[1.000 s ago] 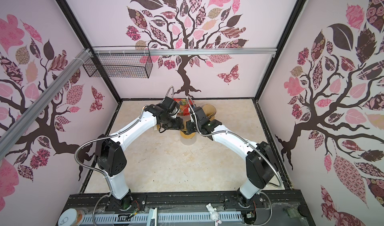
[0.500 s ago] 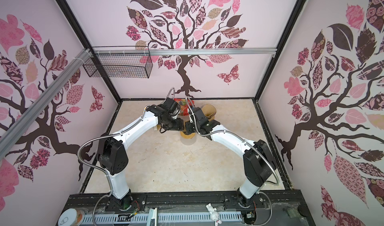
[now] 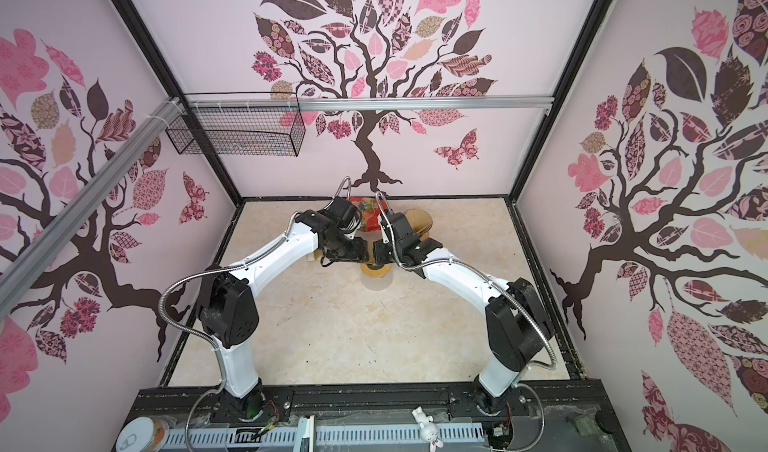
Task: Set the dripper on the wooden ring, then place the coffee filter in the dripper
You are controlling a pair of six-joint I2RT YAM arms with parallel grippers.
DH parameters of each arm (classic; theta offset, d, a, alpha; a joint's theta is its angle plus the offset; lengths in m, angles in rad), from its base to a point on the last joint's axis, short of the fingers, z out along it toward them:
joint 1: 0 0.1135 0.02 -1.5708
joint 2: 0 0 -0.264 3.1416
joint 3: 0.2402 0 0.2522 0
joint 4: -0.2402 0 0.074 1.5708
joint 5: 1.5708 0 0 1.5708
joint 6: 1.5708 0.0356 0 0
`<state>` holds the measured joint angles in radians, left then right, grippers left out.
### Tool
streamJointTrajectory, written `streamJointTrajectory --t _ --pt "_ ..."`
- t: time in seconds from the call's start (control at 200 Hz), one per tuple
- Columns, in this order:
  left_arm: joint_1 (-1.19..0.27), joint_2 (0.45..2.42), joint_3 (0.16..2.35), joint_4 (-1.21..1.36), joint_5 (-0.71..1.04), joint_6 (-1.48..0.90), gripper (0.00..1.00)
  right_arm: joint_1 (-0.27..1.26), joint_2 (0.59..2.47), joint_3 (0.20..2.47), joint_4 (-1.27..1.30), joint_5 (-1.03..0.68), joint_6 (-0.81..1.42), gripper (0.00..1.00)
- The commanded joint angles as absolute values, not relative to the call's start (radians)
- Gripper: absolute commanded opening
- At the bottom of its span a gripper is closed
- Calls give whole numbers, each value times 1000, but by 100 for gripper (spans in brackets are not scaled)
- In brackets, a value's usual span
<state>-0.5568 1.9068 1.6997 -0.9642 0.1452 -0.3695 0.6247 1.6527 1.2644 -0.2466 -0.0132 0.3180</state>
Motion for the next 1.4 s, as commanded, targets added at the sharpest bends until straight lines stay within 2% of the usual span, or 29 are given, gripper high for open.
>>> streamJointTrajectory --t 0.0,0.59,1.165,1.395 --pt "-552 1919 1686 -966 156 -364 68 620 1686 1271 -237 -21 326 16" --pt "-552 1952 1692 -975 140 -361 68 618 1696 1251 -227 -35 330 16" --pt "-537 1945 1686 -960 169 -371 68 623 1577 1213 -205 -109 329 17" --pt "-535 1943 1687 -959 175 -373 68 638 1620 1243 -249 -97 302 18"
